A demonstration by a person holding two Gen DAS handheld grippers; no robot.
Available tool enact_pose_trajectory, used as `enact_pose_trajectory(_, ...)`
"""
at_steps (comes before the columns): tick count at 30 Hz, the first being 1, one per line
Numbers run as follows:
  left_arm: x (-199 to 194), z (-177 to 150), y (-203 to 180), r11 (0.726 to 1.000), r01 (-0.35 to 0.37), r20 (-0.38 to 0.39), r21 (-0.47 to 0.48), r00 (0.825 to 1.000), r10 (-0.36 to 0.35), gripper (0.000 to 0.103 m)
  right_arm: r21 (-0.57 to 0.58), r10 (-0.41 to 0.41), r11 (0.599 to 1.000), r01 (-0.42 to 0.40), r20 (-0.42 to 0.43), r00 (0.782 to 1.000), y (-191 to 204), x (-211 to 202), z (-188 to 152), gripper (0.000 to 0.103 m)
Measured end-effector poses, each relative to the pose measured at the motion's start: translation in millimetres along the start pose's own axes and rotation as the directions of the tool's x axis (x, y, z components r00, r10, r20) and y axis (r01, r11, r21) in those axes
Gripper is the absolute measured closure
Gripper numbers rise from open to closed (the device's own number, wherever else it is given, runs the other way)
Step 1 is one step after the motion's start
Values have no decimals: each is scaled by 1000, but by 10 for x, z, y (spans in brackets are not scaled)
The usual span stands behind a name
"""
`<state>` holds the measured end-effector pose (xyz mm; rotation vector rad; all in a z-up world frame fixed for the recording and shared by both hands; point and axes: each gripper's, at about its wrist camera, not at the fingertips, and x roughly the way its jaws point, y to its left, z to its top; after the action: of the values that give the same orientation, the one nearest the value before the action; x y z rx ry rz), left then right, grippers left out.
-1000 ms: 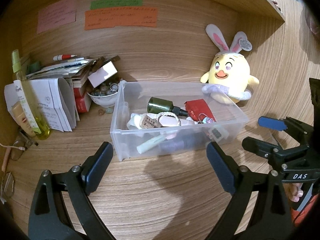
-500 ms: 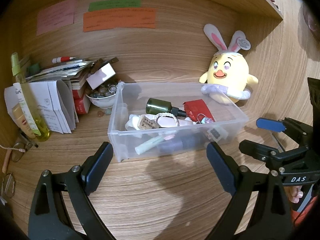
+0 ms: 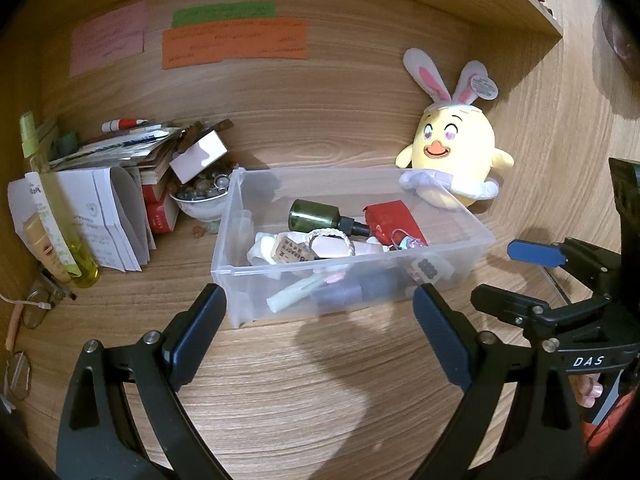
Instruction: Organize objects
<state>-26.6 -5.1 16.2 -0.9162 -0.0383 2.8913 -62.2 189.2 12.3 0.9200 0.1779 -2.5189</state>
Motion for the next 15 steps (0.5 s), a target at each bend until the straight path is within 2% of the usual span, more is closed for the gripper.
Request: enact_pose_trajectory(15, -42, -6, -101, 999, 25, 7, 39, 1000, -26, 7, 6, -4, 1000, 4, 12, 1000, -23, -33, 18, 20)
